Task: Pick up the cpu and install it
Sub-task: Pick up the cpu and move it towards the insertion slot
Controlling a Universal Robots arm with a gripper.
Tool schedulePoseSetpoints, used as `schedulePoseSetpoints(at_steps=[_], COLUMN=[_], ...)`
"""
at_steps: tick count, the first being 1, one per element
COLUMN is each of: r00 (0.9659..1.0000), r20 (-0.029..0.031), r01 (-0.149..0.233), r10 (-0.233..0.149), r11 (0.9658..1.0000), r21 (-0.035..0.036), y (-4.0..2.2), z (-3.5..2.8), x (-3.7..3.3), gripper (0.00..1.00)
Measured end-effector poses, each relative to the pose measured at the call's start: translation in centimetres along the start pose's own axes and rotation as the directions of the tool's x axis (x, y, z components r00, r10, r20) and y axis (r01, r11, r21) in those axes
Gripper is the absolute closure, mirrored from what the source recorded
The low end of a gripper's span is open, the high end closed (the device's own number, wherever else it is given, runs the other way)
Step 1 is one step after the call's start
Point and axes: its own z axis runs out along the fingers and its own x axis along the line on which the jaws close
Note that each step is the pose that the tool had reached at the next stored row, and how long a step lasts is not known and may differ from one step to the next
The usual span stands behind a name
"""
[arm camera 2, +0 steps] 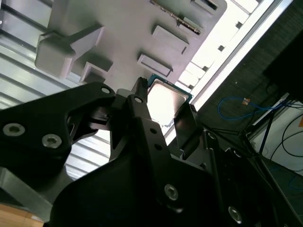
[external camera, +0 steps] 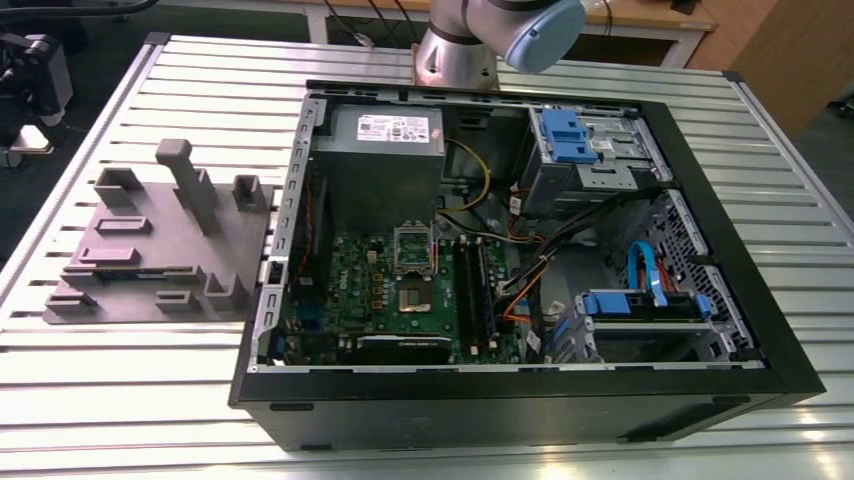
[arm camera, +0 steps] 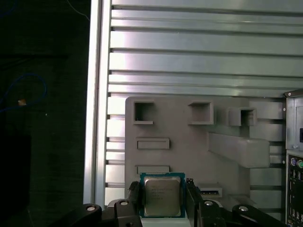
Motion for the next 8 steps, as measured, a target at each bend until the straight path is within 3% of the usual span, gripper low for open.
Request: schedulePoseSetpoints(at_steps=[8], r00=[1.0], r20=[0.0], r01=[0.0], r10=[0.0], r11=[1.0], r21=[-0.0004], y=[0.01], z=[-0.37], x=[-0.02], gripper=[0.53])
